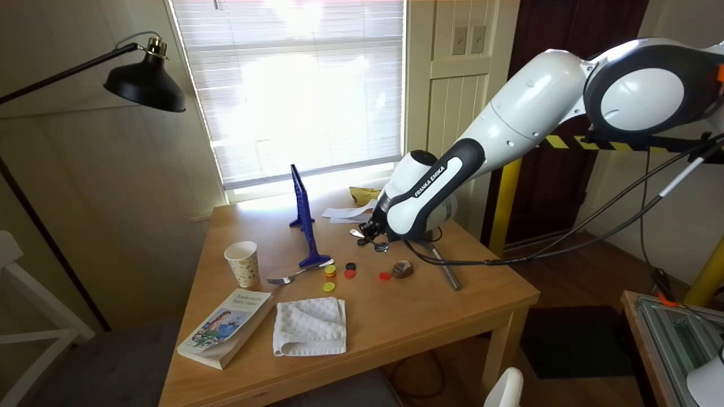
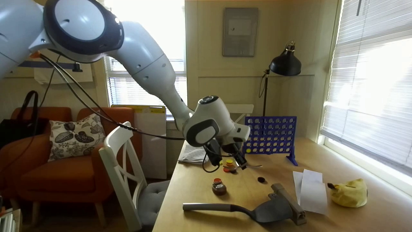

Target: Use the silver spoon to move one orange chip.

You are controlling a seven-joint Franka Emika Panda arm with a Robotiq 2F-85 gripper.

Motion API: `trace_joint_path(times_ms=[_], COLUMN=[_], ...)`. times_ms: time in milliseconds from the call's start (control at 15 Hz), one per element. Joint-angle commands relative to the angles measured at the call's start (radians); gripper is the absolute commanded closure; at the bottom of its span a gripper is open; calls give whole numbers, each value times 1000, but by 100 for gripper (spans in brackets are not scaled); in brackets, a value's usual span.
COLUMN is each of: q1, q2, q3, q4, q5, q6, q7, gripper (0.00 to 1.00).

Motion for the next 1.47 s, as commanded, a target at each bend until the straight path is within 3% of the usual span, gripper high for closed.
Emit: trace_joint_path(times_ms=[0,400,1067,1200,1400], q1=[-94,-151,-158,-145,-115], q2=[-18,31,74,76,42], q3=[60,73,67,51,24], q4=[20,42,68,73,59], q5=[-34,-47,-53,-52,-53], q6=[-112,-129,-142,-146,-139], q7=[-63,-147,-164,-143,-116], gripper=[98,98,98,64,45])
